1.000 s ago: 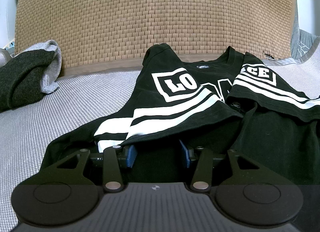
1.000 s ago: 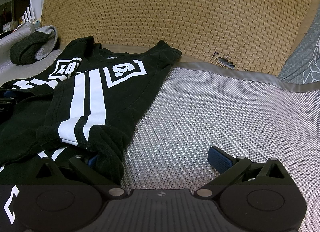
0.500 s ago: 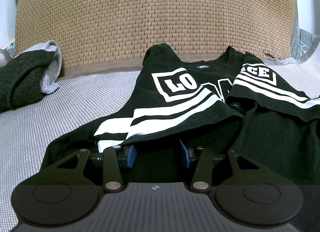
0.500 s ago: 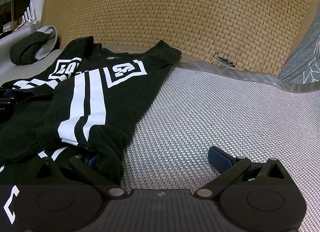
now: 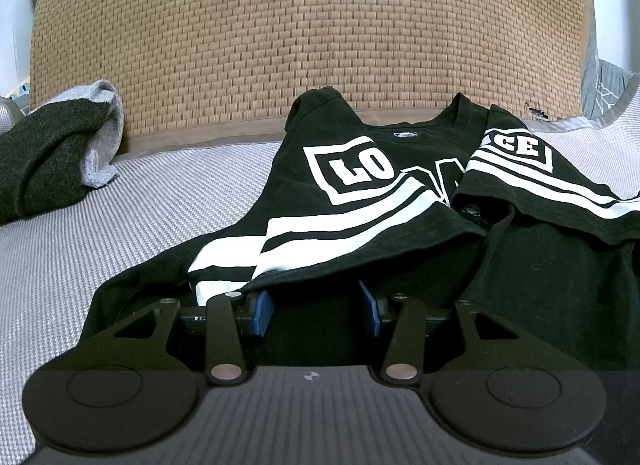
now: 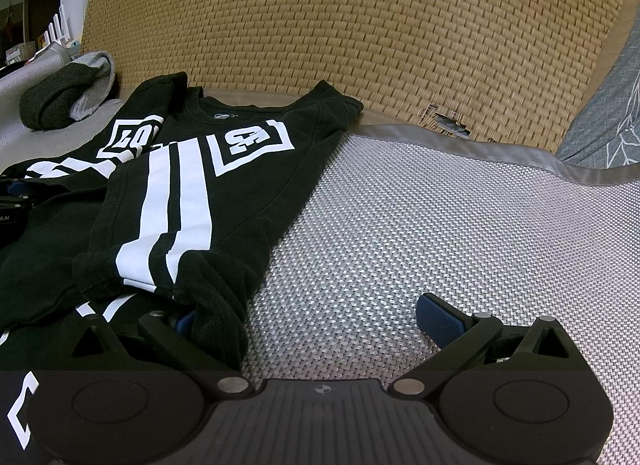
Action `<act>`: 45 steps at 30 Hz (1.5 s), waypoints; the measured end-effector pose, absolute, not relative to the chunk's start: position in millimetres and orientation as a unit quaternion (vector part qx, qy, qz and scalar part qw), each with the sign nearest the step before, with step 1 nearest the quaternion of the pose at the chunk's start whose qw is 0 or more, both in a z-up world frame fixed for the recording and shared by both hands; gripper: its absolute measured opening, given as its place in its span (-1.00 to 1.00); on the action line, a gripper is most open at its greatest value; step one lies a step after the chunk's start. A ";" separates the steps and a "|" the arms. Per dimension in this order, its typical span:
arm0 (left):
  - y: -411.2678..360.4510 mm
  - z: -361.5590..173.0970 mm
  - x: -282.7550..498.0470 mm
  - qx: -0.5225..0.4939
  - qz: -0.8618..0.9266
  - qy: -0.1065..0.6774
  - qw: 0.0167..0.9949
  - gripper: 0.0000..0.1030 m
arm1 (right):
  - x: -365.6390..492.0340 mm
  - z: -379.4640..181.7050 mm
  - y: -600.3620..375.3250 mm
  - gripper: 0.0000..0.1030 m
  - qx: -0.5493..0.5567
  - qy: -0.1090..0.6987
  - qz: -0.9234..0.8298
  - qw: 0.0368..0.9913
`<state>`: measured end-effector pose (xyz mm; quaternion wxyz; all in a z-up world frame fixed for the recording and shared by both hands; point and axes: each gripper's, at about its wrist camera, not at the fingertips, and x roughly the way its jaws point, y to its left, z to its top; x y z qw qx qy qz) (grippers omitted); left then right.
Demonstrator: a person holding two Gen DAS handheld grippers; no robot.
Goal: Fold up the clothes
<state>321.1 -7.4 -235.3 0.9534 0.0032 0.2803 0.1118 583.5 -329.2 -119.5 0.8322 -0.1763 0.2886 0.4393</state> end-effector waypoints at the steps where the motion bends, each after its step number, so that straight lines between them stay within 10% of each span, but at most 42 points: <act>1: -7.3 -235.4 321.2 0.003 0.112 0.280 0.953 -0.08 | 583.5 -119.5 -329.3 1.00 -0.176 0.289 0.439 0.832; 45: -6.6 -234.8 320.8 -0.002 0.112 0.281 0.953 -0.07 | 582.5 -120.0 -329.2 1.00 -0.171 0.288 0.436 0.835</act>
